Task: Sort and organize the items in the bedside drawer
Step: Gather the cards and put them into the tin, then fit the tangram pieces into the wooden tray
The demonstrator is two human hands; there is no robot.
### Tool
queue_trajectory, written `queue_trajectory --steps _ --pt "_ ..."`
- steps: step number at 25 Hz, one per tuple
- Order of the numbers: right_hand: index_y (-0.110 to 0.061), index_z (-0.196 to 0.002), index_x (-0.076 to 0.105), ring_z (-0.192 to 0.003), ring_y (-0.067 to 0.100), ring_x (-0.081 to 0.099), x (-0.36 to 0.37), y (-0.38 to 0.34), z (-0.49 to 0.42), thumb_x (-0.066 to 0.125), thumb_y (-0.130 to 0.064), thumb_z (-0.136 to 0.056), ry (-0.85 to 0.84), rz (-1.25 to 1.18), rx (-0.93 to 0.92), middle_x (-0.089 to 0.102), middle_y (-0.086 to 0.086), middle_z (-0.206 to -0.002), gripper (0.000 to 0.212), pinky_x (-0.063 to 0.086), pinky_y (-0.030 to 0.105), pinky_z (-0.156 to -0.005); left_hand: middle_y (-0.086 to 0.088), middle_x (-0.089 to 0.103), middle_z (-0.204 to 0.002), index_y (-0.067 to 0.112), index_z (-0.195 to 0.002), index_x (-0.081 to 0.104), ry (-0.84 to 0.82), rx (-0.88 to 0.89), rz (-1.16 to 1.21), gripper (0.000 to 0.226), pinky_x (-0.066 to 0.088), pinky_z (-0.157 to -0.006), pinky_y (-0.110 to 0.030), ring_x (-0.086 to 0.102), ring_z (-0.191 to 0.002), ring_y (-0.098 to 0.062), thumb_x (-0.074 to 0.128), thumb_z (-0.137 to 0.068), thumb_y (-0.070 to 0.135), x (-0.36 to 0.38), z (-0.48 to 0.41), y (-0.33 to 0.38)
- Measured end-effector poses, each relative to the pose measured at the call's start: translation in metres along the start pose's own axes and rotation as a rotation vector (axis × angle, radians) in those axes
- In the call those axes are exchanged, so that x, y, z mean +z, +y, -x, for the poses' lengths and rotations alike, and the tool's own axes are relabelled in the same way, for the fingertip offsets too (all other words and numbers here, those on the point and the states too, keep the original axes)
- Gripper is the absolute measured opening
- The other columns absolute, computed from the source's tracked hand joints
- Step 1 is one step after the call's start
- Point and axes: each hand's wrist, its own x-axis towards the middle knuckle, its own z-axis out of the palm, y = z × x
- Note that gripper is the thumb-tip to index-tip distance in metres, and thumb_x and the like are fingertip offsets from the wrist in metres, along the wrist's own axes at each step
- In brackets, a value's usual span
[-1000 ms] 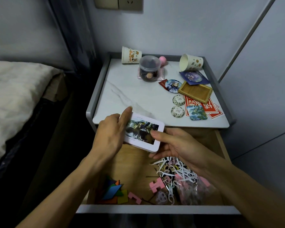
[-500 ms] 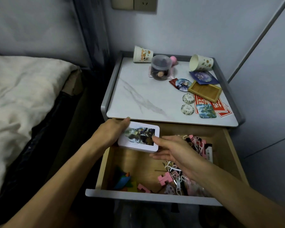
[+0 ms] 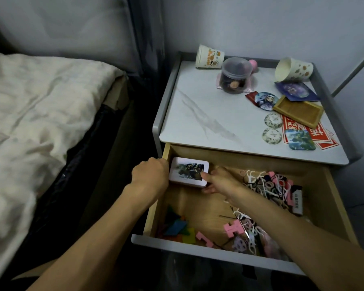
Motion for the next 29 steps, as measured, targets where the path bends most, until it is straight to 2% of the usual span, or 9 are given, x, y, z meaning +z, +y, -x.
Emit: queue_trajectory --steps 2,5,9,12,15,19,21,24,29 --pt "0.000 -0.102 0.051 -0.073 0.029 0.063 0.004 -0.003 -0.008 0.054 -0.016 -0.100 0.007 0.008 0.005 0.060 0.027 -0.117 0.016 0.055 0.030 -0.074 -0.004 0.062 -0.093 0.014 -0.103 0.058 0.013 0.023 0.005 0.010 0.057 -0.072 -0.036 0.064 -0.081 -0.021 0.053 -0.094 0.013 0.002 -0.002 -0.002" --pt "-0.011 -0.081 0.048 -0.065 0.024 0.063 0.003 -0.003 -0.017 0.058 -0.016 -0.098 0.024 -0.019 0.001 0.059 0.017 -0.106 0.021 0.056 0.031 -0.074 -0.007 0.064 -0.101 0.011 -0.107 0.057 0.008 0.037 -0.004 0.015 0.057 -0.076 -0.036 0.065 -0.088 -0.024 0.052 -0.094 0.010 0.002 -0.004 -0.005" --pt "-0.016 -0.077 0.050 -0.075 0.028 0.063 0.007 0.002 -0.014 0.060 -0.012 -0.096 0.080 -0.036 -0.064 0.059 0.007 -0.089 0.022 0.056 0.046 -0.088 -0.008 0.064 -0.102 0.009 -0.109 0.058 -0.007 0.044 -0.004 0.017 0.056 -0.075 -0.034 0.065 -0.090 -0.024 0.052 -0.093 0.009 0.000 -0.002 -0.005" --pt "-0.020 -0.075 0.048 -0.087 0.031 0.063 0.009 0.005 -0.012 0.058 -0.010 -0.097 0.093 -0.028 -0.101 0.060 0.004 -0.089 0.026 0.055 0.043 -0.089 -0.009 0.062 -0.107 0.009 -0.112 0.057 -0.031 0.046 -0.043 0.020 0.054 -0.074 -0.032 0.064 -0.094 -0.024 0.054 -0.093 0.007 -0.004 0.002 -0.002" --pt "-0.018 -0.077 0.048 -0.088 0.029 0.064 0.010 0.004 -0.012 0.058 -0.011 -0.097 0.096 0.002 -0.105 0.062 0.007 -0.092 0.023 0.057 0.039 -0.081 -0.006 0.062 -0.103 0.011 -0.115 0.055 -0.030 0.033 -0.142 0.020 0.052 -0.070 -0.031 0.064 -0.089 -0.022 0.053 -0.095 0.012 -0.007 0.006 0.001" --pt "-0.015 -0.091 0.057 -0.059 0.017 0.061 -0.002 0.002 0.007 0.060 -0.027 -0.096 0.114 0.159 -0.138 0.068 0.013 -0.088 0.014 0.054 0.031 -0.059 -0.003 0.060 -0.095 0.015 -0.108 0.054 0.132 -0.021 -0.177 0.025 0.039 -0.064 -0.031 0.062 -0.086 -0.023 0.046 -0.100 0.037 -0.024 0.018 0.013" --pt "-0.022 -0.087 0.062 -0.055 0.013 0.062 -0.025 -0.001 0.030 0.062 -0.031 -0.093 0.174 0.366 -0.244 0.071 0.006 -0.077 0.011 0.051 0.027 -0.052 -0.004 0.063 -0.096 0.017 -0.105 0.055 0.220 0.044 -0.026 0.031 0.037 -0.064 -0.030 0.063 -0.086 -0.025 0.046 -0.097 0.046 -0.034 0.022 0.025" --pt "-0.022 -0.089 0.070 -0.068 0.005 0.063 -0.078 -0.024 0.065 0.065 -0.025 -0.091 0.333 0.588 -0.508 0.069 -0.007 -0.080 0.006 0.053 0.026 -0.065 0.003 0.069 -0.089 0.024 -0.097 0.059 0.150 0.140 0.414 0.030 0.049 -0.071 -0.033 0.065 -0.083 -0.021 0.053 -0.090 0.052 -0.052 0.027 0.049" --pt "-0.018 -0.108 0.067 -0.098 0.026 0.062 -0.199 -0.061 0.042 0.063 -0.032 -0.092 0.907 1.020 -0.552 0.064 0.005 -0.112 0.022 0.051 0.038 -0.077 0.004 0.072 -0.081 0.027 -0.091 0.064 0.001 0.201 1.046 0.010 0.059 -0.064 -0.039 0.071 -0.067 -0.013 0.062 -0.090 0.037 -0.075 0.031 0.086"
